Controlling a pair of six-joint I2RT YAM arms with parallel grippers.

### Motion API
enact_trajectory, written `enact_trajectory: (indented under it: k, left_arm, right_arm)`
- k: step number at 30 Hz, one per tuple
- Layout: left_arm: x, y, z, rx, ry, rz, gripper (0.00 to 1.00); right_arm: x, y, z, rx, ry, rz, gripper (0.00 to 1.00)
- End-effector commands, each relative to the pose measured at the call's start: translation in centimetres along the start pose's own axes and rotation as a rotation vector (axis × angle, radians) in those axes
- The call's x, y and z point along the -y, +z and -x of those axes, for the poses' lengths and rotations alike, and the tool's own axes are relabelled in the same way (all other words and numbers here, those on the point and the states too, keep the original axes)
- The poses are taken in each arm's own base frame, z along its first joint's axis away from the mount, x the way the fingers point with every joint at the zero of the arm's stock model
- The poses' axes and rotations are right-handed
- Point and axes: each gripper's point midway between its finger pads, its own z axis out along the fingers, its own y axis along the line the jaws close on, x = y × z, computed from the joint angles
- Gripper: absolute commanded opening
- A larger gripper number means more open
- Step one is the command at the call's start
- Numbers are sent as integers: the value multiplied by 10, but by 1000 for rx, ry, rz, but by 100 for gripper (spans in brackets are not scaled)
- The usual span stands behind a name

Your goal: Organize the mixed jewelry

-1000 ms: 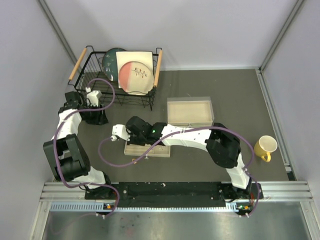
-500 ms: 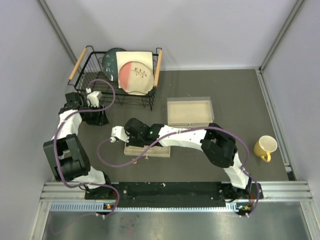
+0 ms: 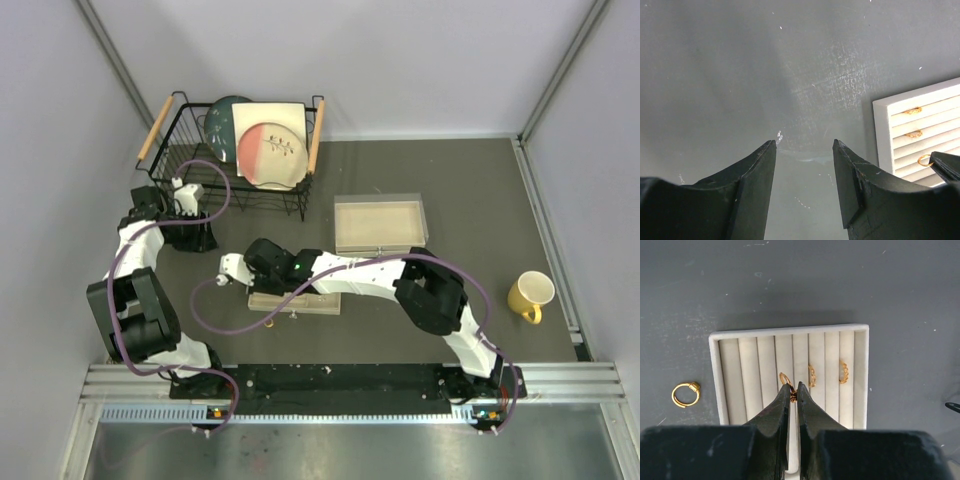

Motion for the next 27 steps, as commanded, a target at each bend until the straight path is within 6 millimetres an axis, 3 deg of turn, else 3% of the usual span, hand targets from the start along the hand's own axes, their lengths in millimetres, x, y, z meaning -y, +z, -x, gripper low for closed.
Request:
enact_trajectory:
  k: [1, 27]
  left_arm:
    - [1, -1, 4, 35, 2, -9, 55]
    - [-1, 0, 1, 30, -5, -8, 55]
  right_arm:
    - [1, 0, 25, 49, 11, -33, 0]
    - [-5, 6, 14, 11, 40, -43, 0]
